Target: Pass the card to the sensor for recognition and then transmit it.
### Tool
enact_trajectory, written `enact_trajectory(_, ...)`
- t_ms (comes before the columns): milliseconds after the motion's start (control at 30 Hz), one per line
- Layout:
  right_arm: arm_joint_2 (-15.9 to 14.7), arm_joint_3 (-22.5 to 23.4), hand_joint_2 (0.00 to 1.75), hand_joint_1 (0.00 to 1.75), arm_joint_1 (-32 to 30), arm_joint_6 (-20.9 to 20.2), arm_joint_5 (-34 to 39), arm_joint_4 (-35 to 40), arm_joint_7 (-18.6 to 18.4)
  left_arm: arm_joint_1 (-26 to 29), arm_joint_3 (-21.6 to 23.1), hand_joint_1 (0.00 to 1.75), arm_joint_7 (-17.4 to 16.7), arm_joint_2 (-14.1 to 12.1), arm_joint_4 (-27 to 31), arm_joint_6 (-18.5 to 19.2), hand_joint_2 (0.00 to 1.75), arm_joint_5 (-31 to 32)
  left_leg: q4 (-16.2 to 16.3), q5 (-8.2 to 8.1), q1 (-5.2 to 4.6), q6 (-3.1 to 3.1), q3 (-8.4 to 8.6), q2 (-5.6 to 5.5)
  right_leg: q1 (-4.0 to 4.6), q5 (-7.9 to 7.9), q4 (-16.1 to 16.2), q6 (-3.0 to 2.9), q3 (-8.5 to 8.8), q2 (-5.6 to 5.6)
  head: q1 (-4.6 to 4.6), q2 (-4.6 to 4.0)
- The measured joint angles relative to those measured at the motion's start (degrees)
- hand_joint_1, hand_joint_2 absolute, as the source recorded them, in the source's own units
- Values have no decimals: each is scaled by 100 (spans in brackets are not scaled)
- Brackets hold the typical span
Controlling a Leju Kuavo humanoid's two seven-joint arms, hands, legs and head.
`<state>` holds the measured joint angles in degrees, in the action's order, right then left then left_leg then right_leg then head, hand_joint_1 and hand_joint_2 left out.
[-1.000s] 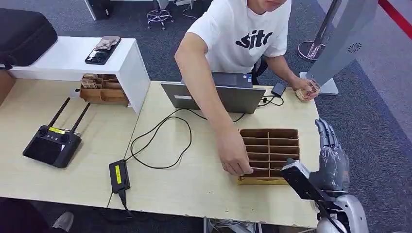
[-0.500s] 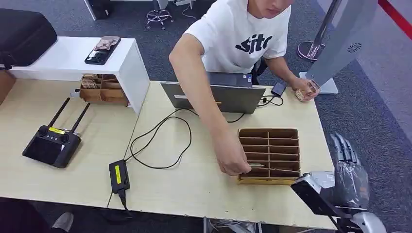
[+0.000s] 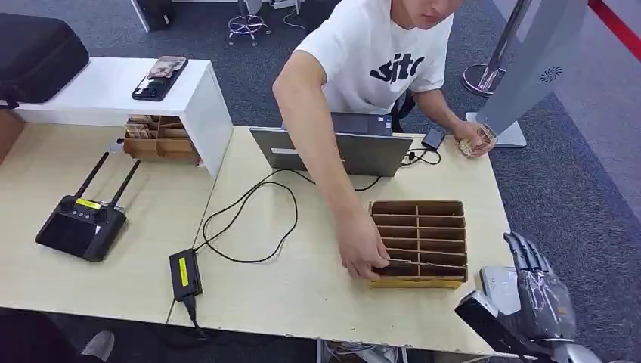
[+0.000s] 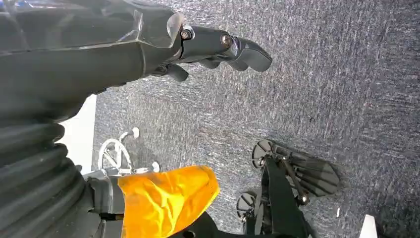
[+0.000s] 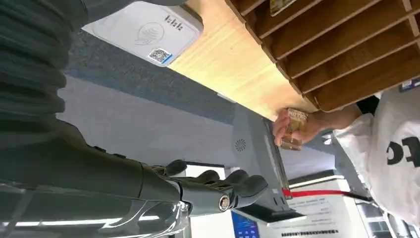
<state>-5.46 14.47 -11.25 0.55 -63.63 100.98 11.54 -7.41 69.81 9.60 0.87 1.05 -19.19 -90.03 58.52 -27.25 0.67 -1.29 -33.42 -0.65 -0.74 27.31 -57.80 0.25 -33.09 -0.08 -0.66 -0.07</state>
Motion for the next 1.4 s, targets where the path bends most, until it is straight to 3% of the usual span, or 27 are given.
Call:
enact_trajectory(267, -83, -101, 175, 0, -1, -63, 2, -114, -15, 1, 0, 0, 2, -4, 0, 9, 175, 0, 0, 0, 0, 0, -1, 0, 0, 0, 0, 0, 1, 0, 0, 0)
enact_trajectory(933, -129, -1019, 175, 0, 323, -55, 53, -464, -168, -1, 0, 0, 0, -15, 0, 52, 175, 0, 0, 1, 0, 0, -1, 0, 0, 0, -1, 0, 1, 0, 0, 0)
enact_trajectory(1400, -164, -1207, 175, 0, 616, -55, 297, -1113, -254, -3, 11, 0, -20, -33, 0, 96, 175, 0, 0, 1, 0, 0, -1, 0, 0, 0, -1, 0, 1, 0, -2, 0)
